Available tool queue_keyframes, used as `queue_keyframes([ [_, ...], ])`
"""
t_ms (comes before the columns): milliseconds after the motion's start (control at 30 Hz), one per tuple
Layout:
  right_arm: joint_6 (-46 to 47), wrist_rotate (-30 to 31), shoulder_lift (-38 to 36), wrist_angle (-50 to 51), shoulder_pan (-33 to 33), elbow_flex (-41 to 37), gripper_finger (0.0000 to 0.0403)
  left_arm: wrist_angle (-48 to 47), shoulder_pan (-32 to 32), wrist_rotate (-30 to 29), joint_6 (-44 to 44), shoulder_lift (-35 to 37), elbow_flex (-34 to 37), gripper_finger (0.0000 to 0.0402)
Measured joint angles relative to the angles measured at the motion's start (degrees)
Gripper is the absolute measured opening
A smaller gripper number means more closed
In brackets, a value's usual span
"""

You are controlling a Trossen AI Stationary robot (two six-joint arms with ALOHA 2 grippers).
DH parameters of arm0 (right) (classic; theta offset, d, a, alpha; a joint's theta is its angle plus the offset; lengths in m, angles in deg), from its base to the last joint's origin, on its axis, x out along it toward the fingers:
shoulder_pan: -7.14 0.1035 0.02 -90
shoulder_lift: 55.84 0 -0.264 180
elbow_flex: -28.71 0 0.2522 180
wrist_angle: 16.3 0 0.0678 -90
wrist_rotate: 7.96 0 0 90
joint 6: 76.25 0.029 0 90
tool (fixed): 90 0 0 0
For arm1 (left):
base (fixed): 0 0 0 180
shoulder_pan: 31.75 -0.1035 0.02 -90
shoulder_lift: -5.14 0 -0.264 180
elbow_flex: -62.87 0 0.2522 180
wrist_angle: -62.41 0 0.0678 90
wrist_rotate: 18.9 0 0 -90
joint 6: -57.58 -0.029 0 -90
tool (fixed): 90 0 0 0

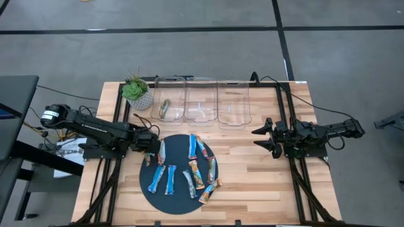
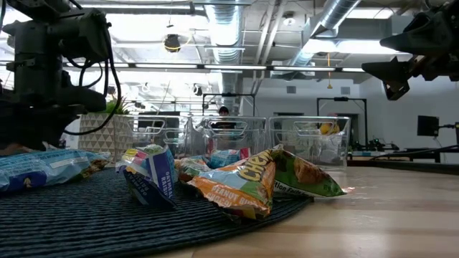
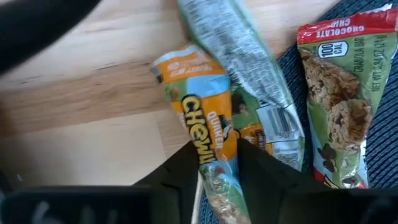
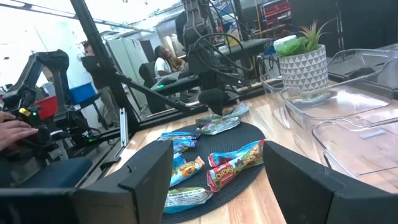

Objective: Pick and place Granola Bars by type
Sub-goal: Put the orange granola bar into the left transparent bin

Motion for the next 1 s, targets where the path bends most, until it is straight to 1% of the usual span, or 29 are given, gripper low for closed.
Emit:
queue_keyframes([
  [200,0.0,0.0,0.0,0.0,0.0,0.0,0.0244,0.0,0.0,-0.3,-2.5,0.0,0.0,0.0053],
  [333,0.0,0.0,0.0,0.0,0.0,0.0,0.0244,0.0,0.0,-0.2,-4.5,0.1,0.0,0.0037],
  [567,0.0,0.0,0.0,0.0,0.0,0.0,0.0244,0.1,0.0,0.2,-8.0,3.4,-1.5,0.0039],
  [767,0.0,0.0,0.0,0.0,0.0,0.0,0.0244,0.5,0.0,-3.4,-8.5,9.2,-4.2,0.0040],
  [867,0.0,0.0,0.0,0.0,0.0,0.0,0.0244,3.4,0.0,-5.7,-8.5,12.5,-4.8,0.0040],
  [1000,0.0,0.0,0.0,0.0,0.0,0.0,0.0244,10.6,0.0,-9.7,-8.4,16.5,-4.9,0.0040],
])
